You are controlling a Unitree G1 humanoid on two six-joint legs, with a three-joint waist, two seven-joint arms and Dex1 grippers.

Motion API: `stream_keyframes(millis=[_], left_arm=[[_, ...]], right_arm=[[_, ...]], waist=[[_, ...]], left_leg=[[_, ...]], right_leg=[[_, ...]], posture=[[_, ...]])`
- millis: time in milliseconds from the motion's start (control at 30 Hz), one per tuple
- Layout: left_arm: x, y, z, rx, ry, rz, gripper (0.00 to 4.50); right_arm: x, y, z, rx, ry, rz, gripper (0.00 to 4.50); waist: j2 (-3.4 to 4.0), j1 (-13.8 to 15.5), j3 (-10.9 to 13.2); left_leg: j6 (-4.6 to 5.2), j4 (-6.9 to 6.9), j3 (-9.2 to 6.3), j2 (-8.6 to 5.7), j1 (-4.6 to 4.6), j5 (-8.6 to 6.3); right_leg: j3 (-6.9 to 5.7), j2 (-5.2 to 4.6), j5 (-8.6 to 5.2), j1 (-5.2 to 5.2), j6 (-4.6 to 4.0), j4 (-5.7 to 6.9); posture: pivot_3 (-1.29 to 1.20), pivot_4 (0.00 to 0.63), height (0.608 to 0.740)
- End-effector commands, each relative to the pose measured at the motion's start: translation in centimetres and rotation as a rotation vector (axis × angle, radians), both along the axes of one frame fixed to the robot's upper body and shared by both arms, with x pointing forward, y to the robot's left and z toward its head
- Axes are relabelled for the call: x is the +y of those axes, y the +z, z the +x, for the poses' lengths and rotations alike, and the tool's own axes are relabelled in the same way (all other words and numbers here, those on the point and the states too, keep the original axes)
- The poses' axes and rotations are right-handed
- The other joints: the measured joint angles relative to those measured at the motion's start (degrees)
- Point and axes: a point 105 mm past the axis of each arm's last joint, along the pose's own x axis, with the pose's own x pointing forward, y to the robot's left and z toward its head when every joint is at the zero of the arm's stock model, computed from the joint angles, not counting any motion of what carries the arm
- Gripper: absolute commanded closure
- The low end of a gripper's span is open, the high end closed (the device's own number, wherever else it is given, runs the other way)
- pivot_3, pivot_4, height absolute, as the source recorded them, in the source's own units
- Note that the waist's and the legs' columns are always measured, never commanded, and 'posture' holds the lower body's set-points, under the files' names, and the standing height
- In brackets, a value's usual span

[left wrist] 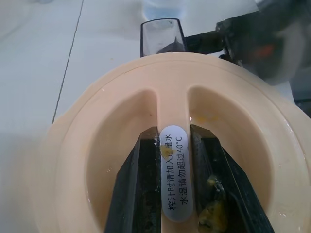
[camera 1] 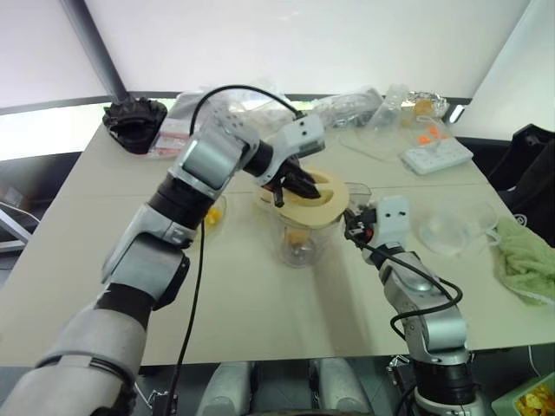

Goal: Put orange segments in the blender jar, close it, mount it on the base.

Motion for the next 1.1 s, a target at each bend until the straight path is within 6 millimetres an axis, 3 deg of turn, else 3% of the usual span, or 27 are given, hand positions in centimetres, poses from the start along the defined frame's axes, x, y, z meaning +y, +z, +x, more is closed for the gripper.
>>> stream_keyframes(millis=[33, 200, 533, 800, 1100], left_arm=[[5.3, -7.3, 2.1, 0.09, 0.349, 0.281, 4.23], [5.3, -7.4, 1.6, 0.168, 0.425, 0.27, 4.23], [5.3, -6.4, 2.2, 0.105, 0.407, 0.213, 4.23], [5.0, -4.8, 3.0, 0.019, 0.424, 0.12, 0.24], [3.7, -1.1, 3.5, 0.018, 0.439, -0.11, 0.24]], right_arm=[[1.6, 4.0, -0.6, -0.171, 0.067, 0.011, 3.52], [1.3, 4.1, -0.4, -0.178, 0.064, 0.003, 3.52], [1.4, 4.0, -0.3, -0.178, 0.07, 0.0, 3.52], [1.6, 3.8, -0.2, -0.175, 0.08, -0.007, 3.52], [1.6, 3.4, -0.5, -0.167, 0.087, -0.017, 3.52]], waist=[[0.0, -0.3, 0.0], [0.02, -0.6, -0.1], [0.08, -0.6, -0.2], [0.17, -0.6, -0.3], [0.06, -0.5, -0.2]], left_leg=[[0.0, -0.01, -0.01, 0.0, 0.0, 0.0], [0.0, -0.06, -0.02, 0.01, 0.01, 0.0], [-0.02, -0.24, -0.03, 0.0, 0.02, -0.02], [-0.03, -0.56, -0.02, -0.04, 0.07, -0.01], [-0.03, -0.88, 0.04, -0.24, -0.12, -0.01]], right_leg=[[0.0, 0.0, 0.0, 0.0, 0.0, 0.0], [0.0, -0.01, -0.02, -0.02, 0.02, -0.03], [0.01, -0.09, -0.06, -0.03, 0.02, -0.19], [0.03, -0.15, -0.14, -0.14, 0.08, -0.23], [0.02, -0.32, -0.17, -0.42, 0.44, -0.21]], posture=[[0.0, 0.15, 0.74], [0.0, 0.15, 0.74], [0.0, 0.15, 0.74], [0.0, 0.15, 0.74], [0.0, 0.15, 0.74]])
